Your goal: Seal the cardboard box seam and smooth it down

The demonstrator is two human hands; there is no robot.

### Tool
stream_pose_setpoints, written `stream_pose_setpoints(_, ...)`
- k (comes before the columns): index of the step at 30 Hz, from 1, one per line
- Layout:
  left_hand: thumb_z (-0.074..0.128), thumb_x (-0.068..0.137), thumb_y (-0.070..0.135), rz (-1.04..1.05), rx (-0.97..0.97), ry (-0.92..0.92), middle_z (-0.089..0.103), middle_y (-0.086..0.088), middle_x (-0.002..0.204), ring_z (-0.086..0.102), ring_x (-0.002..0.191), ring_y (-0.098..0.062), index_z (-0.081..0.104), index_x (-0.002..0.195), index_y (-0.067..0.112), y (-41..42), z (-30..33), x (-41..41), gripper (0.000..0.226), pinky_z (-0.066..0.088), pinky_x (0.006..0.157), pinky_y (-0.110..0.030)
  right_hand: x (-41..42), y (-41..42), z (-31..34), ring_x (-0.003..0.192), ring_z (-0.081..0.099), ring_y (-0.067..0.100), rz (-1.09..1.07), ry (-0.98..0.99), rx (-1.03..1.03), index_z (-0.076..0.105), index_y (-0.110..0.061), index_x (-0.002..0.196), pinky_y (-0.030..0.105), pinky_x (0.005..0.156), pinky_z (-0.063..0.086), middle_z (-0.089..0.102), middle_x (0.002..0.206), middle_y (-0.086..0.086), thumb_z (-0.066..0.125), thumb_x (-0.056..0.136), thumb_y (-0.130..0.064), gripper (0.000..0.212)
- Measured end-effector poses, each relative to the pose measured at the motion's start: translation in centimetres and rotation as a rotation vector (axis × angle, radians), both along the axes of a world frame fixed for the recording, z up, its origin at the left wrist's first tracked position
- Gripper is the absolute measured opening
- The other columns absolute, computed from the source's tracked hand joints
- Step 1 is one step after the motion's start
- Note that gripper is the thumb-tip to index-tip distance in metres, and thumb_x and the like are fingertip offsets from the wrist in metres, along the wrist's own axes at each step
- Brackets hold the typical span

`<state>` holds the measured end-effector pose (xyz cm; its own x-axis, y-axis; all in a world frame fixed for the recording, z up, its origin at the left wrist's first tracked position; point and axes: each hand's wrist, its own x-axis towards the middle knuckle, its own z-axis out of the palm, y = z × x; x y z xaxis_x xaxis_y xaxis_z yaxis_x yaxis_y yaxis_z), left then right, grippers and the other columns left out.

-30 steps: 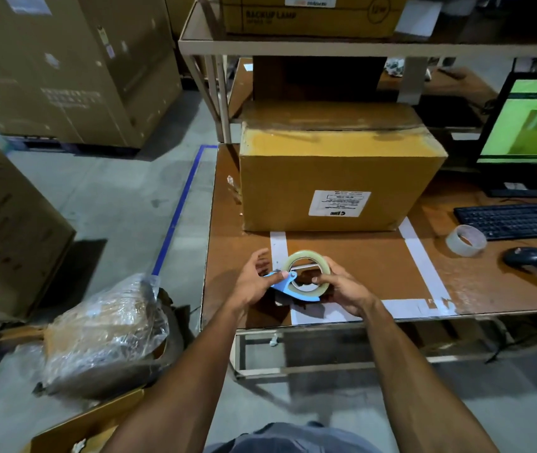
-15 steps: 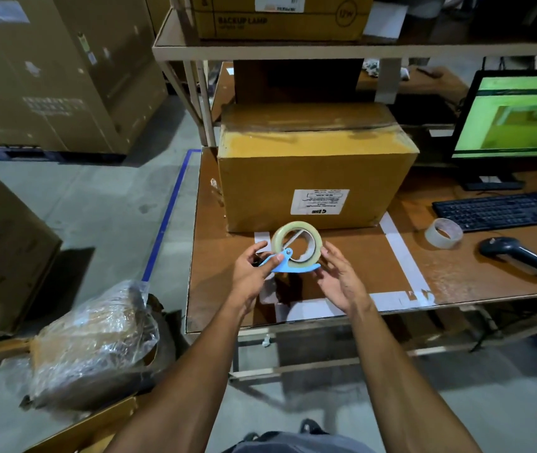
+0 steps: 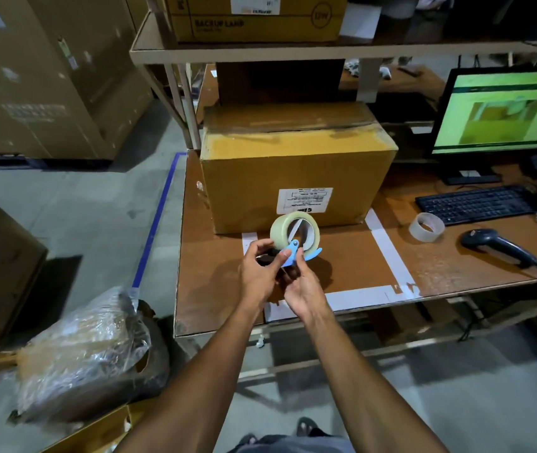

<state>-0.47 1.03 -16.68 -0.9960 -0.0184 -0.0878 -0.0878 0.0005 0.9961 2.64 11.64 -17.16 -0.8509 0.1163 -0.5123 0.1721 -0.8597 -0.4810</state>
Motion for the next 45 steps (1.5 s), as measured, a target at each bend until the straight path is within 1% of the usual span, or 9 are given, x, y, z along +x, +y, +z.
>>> stream_pose_setpoints(2, 0.077, 0.100, 0.038, -0.018, 0.000, 0.018, 0.081, 0.012, 0.108, 0.076, 0.109, -0.012, 0.077, 0.109, 0.034, -0.3, 0.4, 0.1, 0.010, 0.061, 0.089, -0.026, -0.3, 0.8, -0.1, 0.133, 0.065, 0.034, -0.007, -0.026, -0.021, 0.064, -0.003, 0.143, 0.048, 0.114, 0.050, 0.068, 0.141, 0.023, 0.062, 0.106, -0.039, 0.052)
stream_pose_setpoints(7, 0.064, 0.108, 0.044, -0.104, -0.011, 0.054, 0.082, 0.009, 0.114, 0.076, 0.110, -0.011, 0.082, 0.115, 0.031, -1.1, 1.2, 0.1, 0.023, 0.062, 0.094, -0.035, -0.5, 2.9, 0.0, 0.130, 0.065, 0.036, 0.027, -0.030, -0.009, 0.067, -0.005, 0.135, 0.055, 0.119, 0.045, 0.076, 0.127, 0.022, 0.056, 0.110, -0.038, 0.043)
stream_pose_setpoints(11, 0.078, 0.100, 0.020, -0.228, -0.049, 0.124, 0.077, 0.002, 0.127, 0.072, 0.115, -0.002, 0.078, 0.126, 0.021, -1.4, 1.2, 0.1, 0.025, 0.055, 0.091, -0.014, -0.6, 3.5, 0.4, 0.114, 0.069, 0.032, 0.054, 0.003, 0.038, 0.068, -0.008, 0.131, 0.050, 0.102, 0.055, 0.078, 0.118, 0.019, 0.050, 0.112, -0.042, 0.043)
stream_pose_setpoints(17, 0.083, 0.090, 0.004, -0.339, -0.112, 0.155, 0.068, 0.007, 0.135, 0.067, 0.126, -0.008, 0.075, 0.128, 0.030, -1.2, 0.5, 0.0, 0.047, 0.056, 0.108, -0.028, -1.0, 4.4, 0.1, 0.105, 0.068, 0.032, 0.054, -0.029, 0.068, 0.067, -0.010, 0.134, 0.040, 0.074, 0.064, 0.073, 0.121, 0.020, 0.056, 0.108, -0.046, 0.046)
stream_pose_setpoints(22, 0.090, 0.089, 0.024, -0.280, -0.257, 0.225, 0.070, 0.010, 0.122, 0.067, 0.108, -0.001, 0.081, 0.116, 0.032, -1.7, -0.3, -0.6, 0.030, 0.053, 0.091, -0.014, -0.8, 5.2, -0.2, 0.122, 0.067, 0.034, 0.013, -0.046, 0.045, 0.067, -0.010, 0.133, 0.049, 0.106, 0.056, 0.074, 0.126, 0.022, 0.059, 0.107, -0.045, 0.045)
stream_pose_setpoints(26, 0.093, 0.085, 0.030, -0.285, -0.370, 0.320, 0.072, 0.007, 0.120, 0.066, 0.108, 0.001, 0.084, 0.115, 0.028, -1.6, -0.7, -0.9, 0.032, 0.045, 0.086, -0.001, -0.9, 5.0, -0.6, 0.122, 0.066, 0.035, 0.009, -0.063, 0.055, 0.067, -0.009, 0.136, 0.047, 0.096, 0.061, 0.070, 0.133, 0.023, 0.063, 0.104, -0.047, 0.050)
stream_pose_setpoints(29, 0.092, 0.085, 0.028, -0.279, -0.390, 0.357, 0.072, 0.008, 0.119, 0.066, 0.112, -0.001, 0.086, 0.112, 0.027, -1.4, -1.2, -1.3, 0.028, 0.051, 0.092, -0.009, -1.0, 5.1, -0.8, 0.123, 0.066, 0.034, 0.002, -0.057, 0.028, 0.067, -0.008, 0.135, 0.046, 0.090, 0.065, 0.070, 0.134, 0.023, 0.065, 0.103, -0.048, 0.051)
stream_pose_setpoints(35, 0.090, 0.089, 0.023, -0.265, -0.456, 0.402, 0.071, 0.010, 0.120, 0.065, 0.115, -0.005, 0.087, 0.109, 0.029, -1.0, -1.1, -1.8, 0.022, 0.055, 0.092, -0.016, -1.4, 5.5, -1.1, 0.127, 0.068, 0.035, 0.003, -0.056, 0.020, 0.067, -0.008, 0.136, 0.048, 0.094, 0.064, 0.071, 0.134, 0.023, 0.066, 0.103, -0.047, 0.052)
stream_pose_setpoints(45, 0.084, 0.093, 0.014, -0.189, -0.511, 0.470, 0.075, 0.008, 0.113, 0.063, 0.107, 0.007, 0.087, 0.103, 0.018, -0.6, -0.6, -2.7, 0.011, 0.042, 0.091, -0.002, -2.3, 5.2, -1.1, 0.130, 0.066, 0.036, -0.019, -0.048, -0.002, 0.066, -0.008, 0.136, 0.049, 0.095, 0.064, 0.067, 0.137, 0.025, 0.063, 0.105, -0.044, 0.048)
